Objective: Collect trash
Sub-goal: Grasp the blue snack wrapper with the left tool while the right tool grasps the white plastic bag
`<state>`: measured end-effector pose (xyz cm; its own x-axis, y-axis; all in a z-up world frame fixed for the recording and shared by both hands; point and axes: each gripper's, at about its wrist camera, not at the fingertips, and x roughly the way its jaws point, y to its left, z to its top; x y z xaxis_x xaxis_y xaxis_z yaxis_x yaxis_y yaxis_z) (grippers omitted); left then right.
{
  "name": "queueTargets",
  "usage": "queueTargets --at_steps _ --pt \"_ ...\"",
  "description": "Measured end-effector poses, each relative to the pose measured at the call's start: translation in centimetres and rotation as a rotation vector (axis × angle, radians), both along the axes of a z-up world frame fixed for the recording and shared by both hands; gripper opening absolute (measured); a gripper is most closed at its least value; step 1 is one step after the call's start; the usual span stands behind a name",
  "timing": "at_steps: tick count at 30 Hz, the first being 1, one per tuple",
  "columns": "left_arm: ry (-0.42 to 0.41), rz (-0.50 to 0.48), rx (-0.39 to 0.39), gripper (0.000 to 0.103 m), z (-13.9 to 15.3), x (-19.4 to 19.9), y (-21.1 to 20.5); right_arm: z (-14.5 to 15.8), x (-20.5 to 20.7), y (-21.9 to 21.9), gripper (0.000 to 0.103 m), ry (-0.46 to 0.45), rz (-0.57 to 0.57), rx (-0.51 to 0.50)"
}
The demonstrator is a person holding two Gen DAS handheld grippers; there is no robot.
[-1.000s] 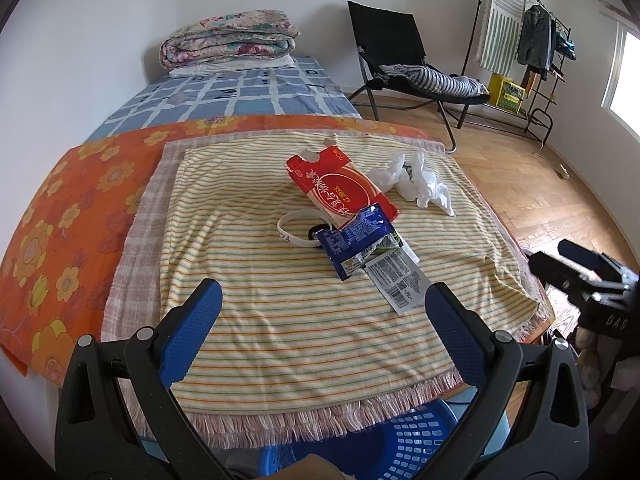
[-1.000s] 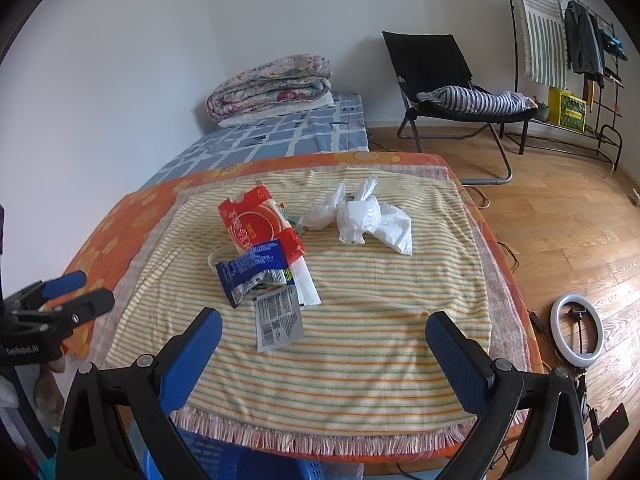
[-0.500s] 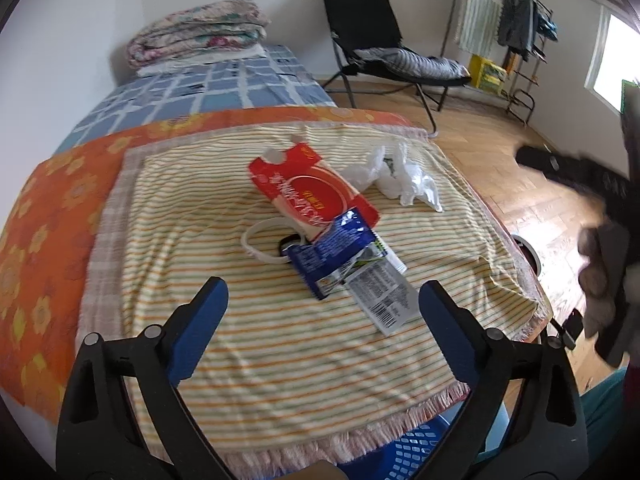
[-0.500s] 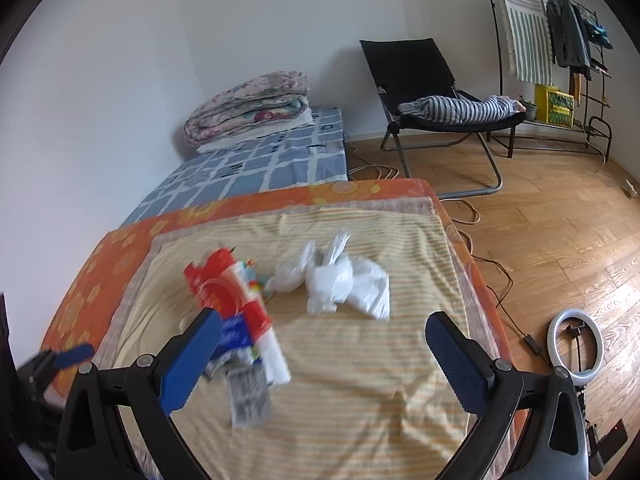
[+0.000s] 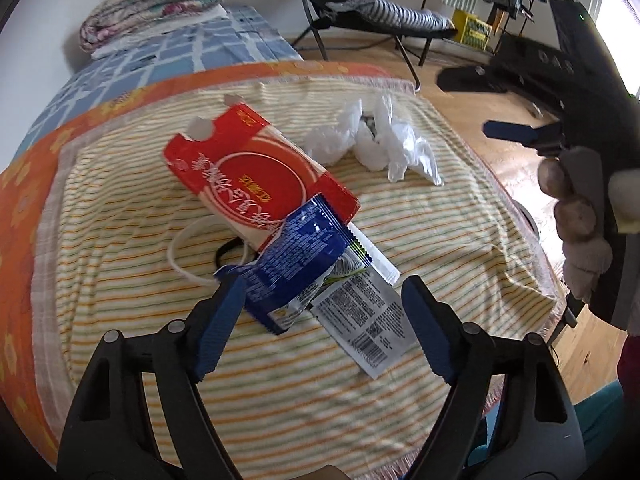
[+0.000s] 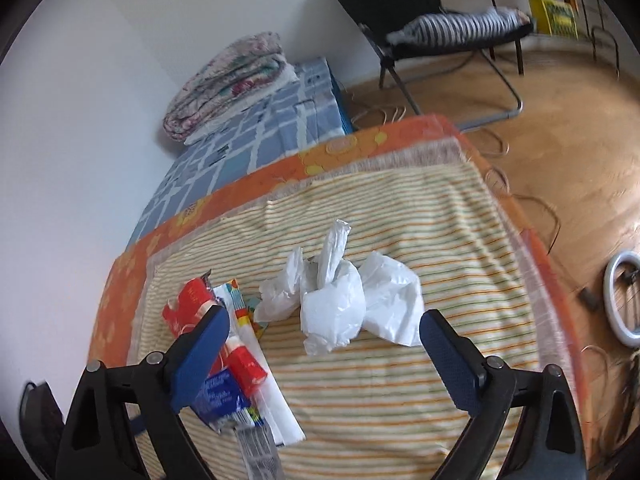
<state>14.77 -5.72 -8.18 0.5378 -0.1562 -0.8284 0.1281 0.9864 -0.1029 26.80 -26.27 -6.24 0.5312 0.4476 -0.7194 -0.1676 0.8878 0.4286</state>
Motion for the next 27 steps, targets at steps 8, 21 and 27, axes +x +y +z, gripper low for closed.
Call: queueTargets --at_steps 8,21,27 --pt "0.004 -0.039 0.095 0.077 -1.9 2.1 -1.5 -2.6 2.9 1.0 0.091 0.058 -0.029 -0.006" --pt "0.026 -0.050 0.113 0.062 -3.1 3.3 -0.8 -5.6 4.7 4.0 0.078 0.084 0.003 -0.157" --pt "0.023 -0.077 0.137 0.064 -3.2 2.9 -1.0 -5.9 4.6 3.6 0.064 0.097 0.007 -0.160"
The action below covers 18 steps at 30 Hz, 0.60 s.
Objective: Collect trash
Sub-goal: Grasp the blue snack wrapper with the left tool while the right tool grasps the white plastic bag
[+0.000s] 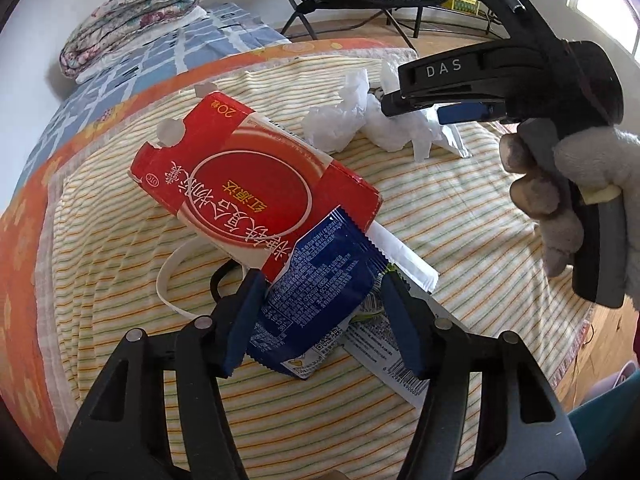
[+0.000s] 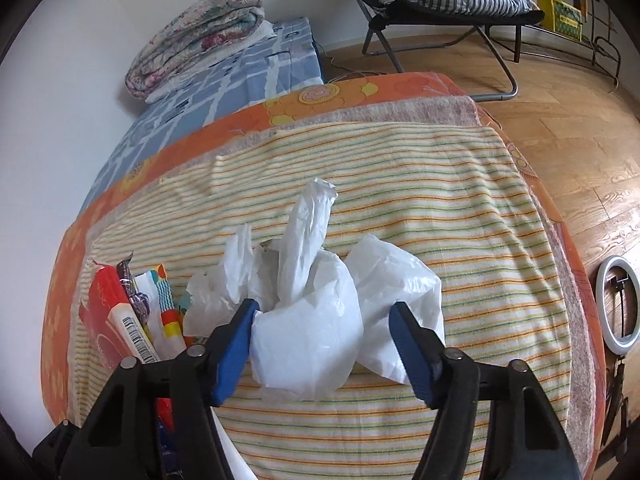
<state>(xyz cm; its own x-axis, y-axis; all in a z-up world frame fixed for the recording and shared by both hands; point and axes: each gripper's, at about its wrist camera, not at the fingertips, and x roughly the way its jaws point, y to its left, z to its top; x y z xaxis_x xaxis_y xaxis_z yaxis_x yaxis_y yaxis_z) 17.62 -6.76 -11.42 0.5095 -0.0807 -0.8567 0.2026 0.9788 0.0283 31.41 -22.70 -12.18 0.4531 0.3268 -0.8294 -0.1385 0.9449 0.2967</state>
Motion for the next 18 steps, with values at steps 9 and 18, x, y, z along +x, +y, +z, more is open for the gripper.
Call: queueTargets --at_steps 9,18 --pt "0.024 -0.019 0.025 0.083 -0.2 -0.1 0.7 0.2 -0.7 0.0 0.058 -0.008 0.020 -0.012" --pt "0.060 0.047 -0.020 0.059 -0.9 0.5 2.7 0.4 -1.3 0.1 0.047 -0.014 0.046 -0.023"
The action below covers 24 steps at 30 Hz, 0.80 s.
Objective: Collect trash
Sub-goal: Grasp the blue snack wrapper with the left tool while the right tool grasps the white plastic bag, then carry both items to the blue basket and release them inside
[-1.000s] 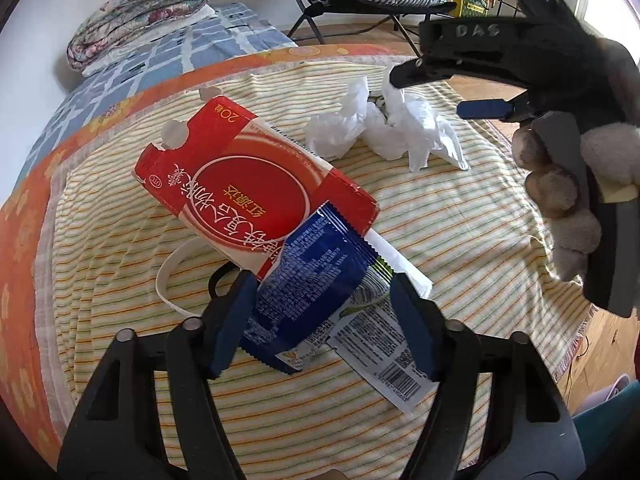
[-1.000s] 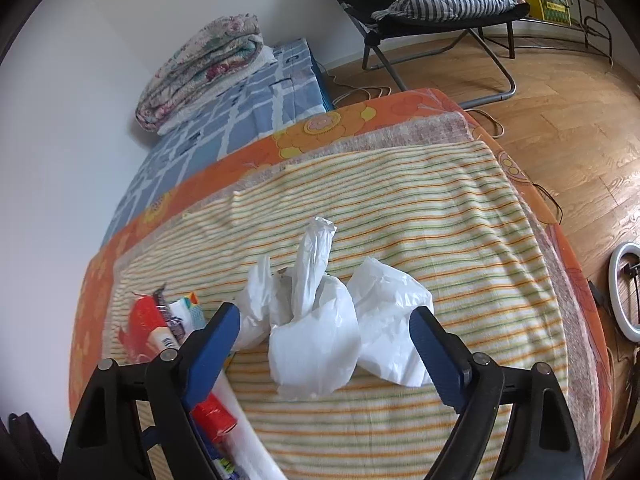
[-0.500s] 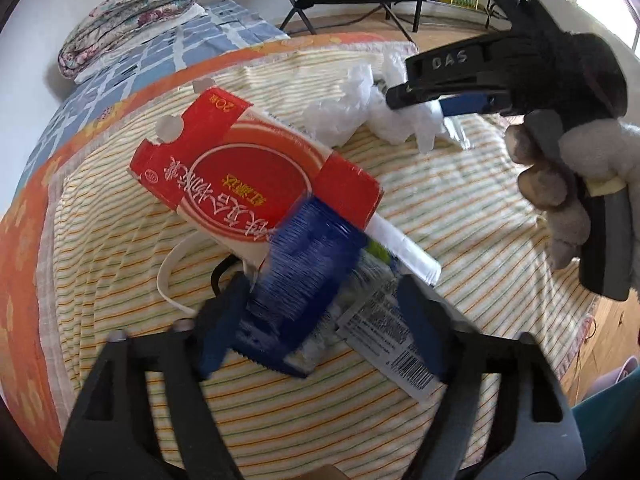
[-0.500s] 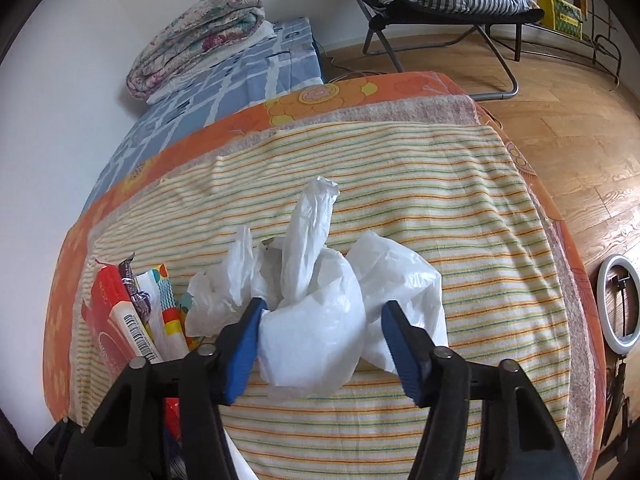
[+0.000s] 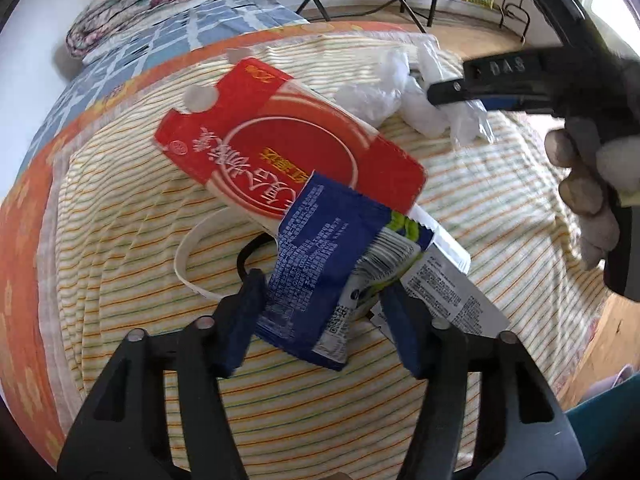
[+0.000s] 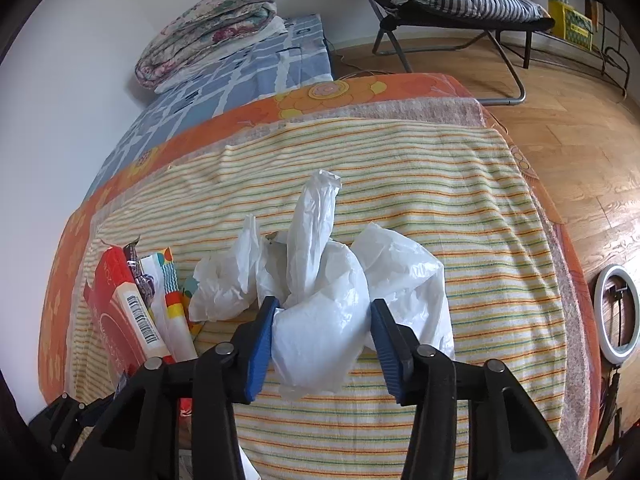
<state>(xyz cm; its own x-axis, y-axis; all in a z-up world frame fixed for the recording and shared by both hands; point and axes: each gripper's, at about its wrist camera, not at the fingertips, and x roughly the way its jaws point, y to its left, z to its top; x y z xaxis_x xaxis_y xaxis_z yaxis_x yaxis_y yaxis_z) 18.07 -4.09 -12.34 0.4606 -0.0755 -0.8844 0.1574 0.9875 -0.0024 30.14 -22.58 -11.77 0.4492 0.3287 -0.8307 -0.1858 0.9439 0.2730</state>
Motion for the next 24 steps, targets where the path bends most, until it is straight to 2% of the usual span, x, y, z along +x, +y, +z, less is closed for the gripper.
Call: queueTargets --at_steps 2,6,13,19,24 --pt "0.004 0.011 -0.035 0.057 0.2 -0.1 0.4 0.3 -0.2 -0.3 0.046 -0.008 -0.005 0.002" --pt "-0.013 0.025 -0.026 0.055 0.6 -0.4 0.4 1.2 -0.7 -1.2 0.044 -0.029 -0.015 0.012" --pt "-0.051 0.044 -0.074 0.055 2.6 -1.3 1.0 3.2 -2.4 -2.1 0.043 -0.086 -0.006 -0.016" --pt "-0.091 0.055 -0.111 0.055 4.8 -2.5 1.6 5.4 -4.7 -3.1 0.043 -0.129 0.008 -0.002" --pt "-0.124 0.049 -0.126 0.055 6.6 -4.2 1.7 7.1 -7.7 -2.8 0.043 -0.159 0.066 0.006"
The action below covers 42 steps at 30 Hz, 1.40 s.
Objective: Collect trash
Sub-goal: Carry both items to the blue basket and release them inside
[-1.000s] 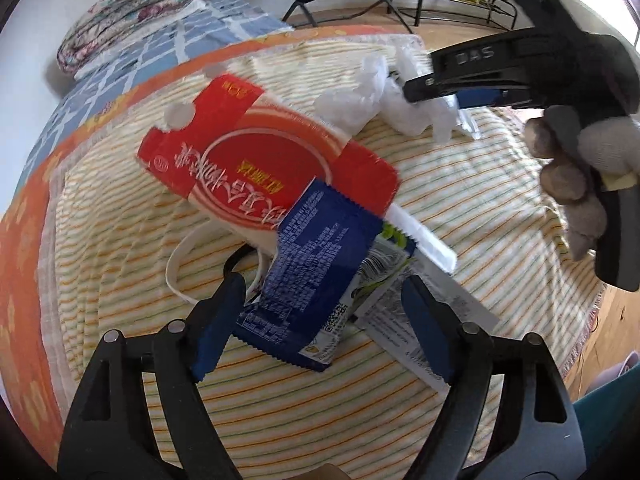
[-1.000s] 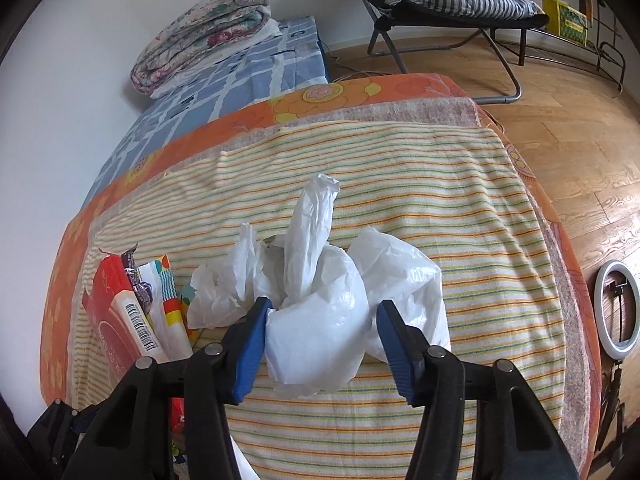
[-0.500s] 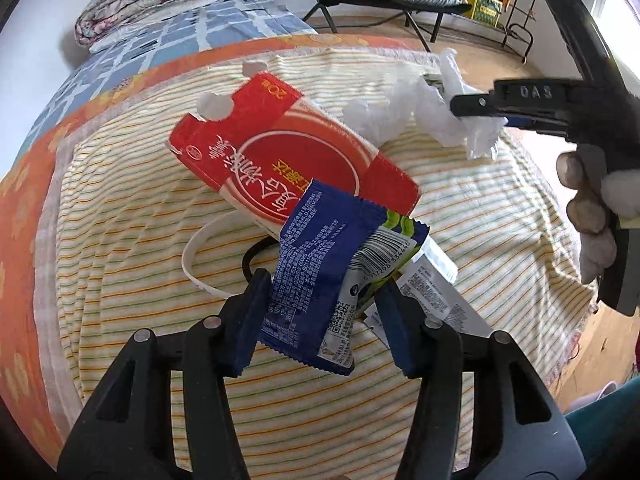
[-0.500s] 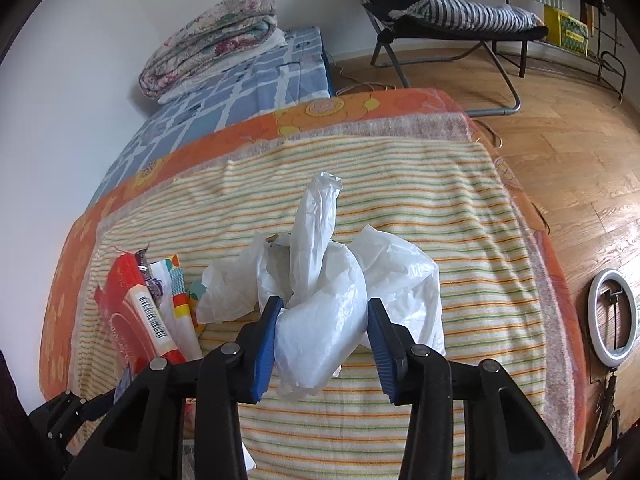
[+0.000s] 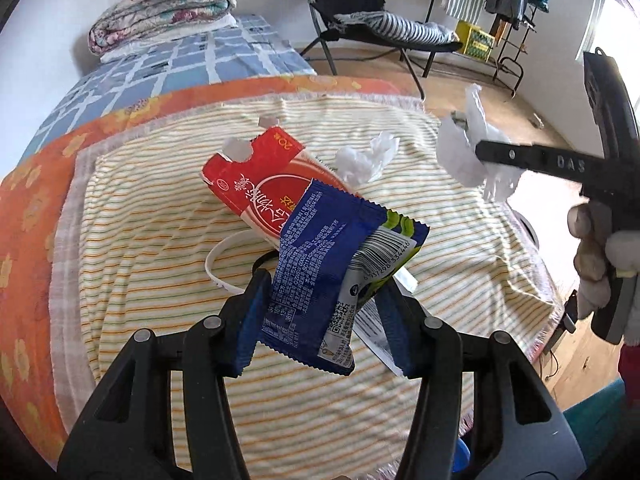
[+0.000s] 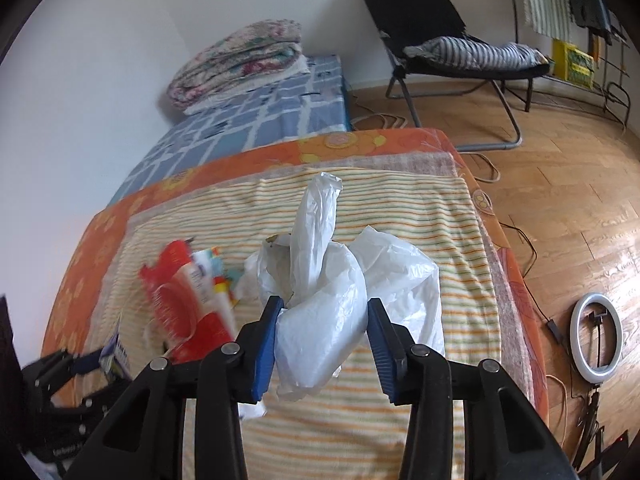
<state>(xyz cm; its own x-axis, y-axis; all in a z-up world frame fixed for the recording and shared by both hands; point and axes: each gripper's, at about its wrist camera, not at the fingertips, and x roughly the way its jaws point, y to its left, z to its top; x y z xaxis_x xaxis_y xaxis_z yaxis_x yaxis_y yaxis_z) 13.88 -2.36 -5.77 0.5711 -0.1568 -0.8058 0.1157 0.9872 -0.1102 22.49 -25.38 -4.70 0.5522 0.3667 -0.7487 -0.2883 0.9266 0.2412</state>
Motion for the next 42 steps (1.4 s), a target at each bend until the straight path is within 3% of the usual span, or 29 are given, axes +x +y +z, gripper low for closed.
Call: queueTargets --at_steps 7,18,31,42 --pt "-0.022 -0.004 -0.001 0.055 1.5 -3.4 0.5 1.1 -5.7 1.4 0.043 -0.030 0.108 -0.004" --pt "-0.010 0.014 0.006 0.055 1.0 -9.9 2.1 0.4 -15.8 2.7 0.044 -0.024 0.230 0.042" --pt "0.070 0.045 -0.033 0.055 -3.4 -18.1 1.9 -2.8 -25.1 5.0 0.044 0.015 0.375 -0.003" --pt "0.136 0.051 -0.015 0.055 -7.0 -22.1 0.5 -5.6 -28.3 4.7 0.044 0.059 0.419 -0.047"
